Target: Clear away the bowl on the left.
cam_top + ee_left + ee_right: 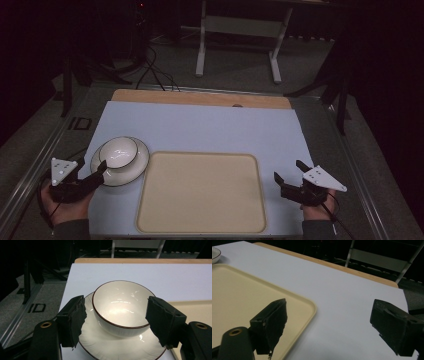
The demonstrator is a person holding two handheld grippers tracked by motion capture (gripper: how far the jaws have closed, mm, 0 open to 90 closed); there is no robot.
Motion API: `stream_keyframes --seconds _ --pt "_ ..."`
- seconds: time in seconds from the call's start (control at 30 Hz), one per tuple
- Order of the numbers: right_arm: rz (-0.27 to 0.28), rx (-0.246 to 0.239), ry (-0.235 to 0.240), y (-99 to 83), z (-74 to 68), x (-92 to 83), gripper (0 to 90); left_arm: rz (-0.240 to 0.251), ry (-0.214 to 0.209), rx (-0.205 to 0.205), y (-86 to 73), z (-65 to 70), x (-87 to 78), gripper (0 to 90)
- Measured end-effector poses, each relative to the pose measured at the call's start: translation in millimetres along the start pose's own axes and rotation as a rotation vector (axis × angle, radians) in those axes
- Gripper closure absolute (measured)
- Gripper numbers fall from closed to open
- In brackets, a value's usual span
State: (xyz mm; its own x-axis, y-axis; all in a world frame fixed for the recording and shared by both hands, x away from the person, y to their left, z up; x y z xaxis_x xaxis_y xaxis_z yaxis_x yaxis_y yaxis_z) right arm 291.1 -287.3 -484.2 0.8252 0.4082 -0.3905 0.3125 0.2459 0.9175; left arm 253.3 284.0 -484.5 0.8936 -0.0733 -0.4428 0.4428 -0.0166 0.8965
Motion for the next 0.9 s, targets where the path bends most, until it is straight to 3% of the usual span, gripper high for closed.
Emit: stream_keyframes --seconds 0.3,0.43,0.7,0.9 --pt "0.018 -0.019 -0.003 1.9 -1.0 0.8 13.9 -0.002 -0.003 -0.012 0.8 -1.9 3.0 33.4" --pt "0.021 -0.058 -0.009 3.1 -4.6 1.6 13.9 -0.013 -0.009 -0.019 3.1 -0.9 10.6 34.8" --pt "0.03 -0.061 -0.007 3.8 -4.6 1.1 13.9 -0.038 -0.008 -0.024 6.9 -1.3 24.9 36.5" --pt "0.037 -0.07 -0.013 4.6 -4.9 0.0 13.8 -0.053 -0.002 -0.054 7.4 -7.4 35.5 36.6"
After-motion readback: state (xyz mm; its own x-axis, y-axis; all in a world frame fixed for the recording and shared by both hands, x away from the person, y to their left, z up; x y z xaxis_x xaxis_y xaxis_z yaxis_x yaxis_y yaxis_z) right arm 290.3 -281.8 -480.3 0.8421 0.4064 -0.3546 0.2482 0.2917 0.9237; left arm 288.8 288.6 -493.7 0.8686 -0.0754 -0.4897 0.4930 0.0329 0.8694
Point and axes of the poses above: each handheld gripper's, and its own axes: x roughly forward along the jaws, y roughly out of its top, z roughly to its right, the point moved 5 cm from there along x, roughly forward along the jaws, and after that the axes turned 2 degrees about x, right-handed, at the moved point
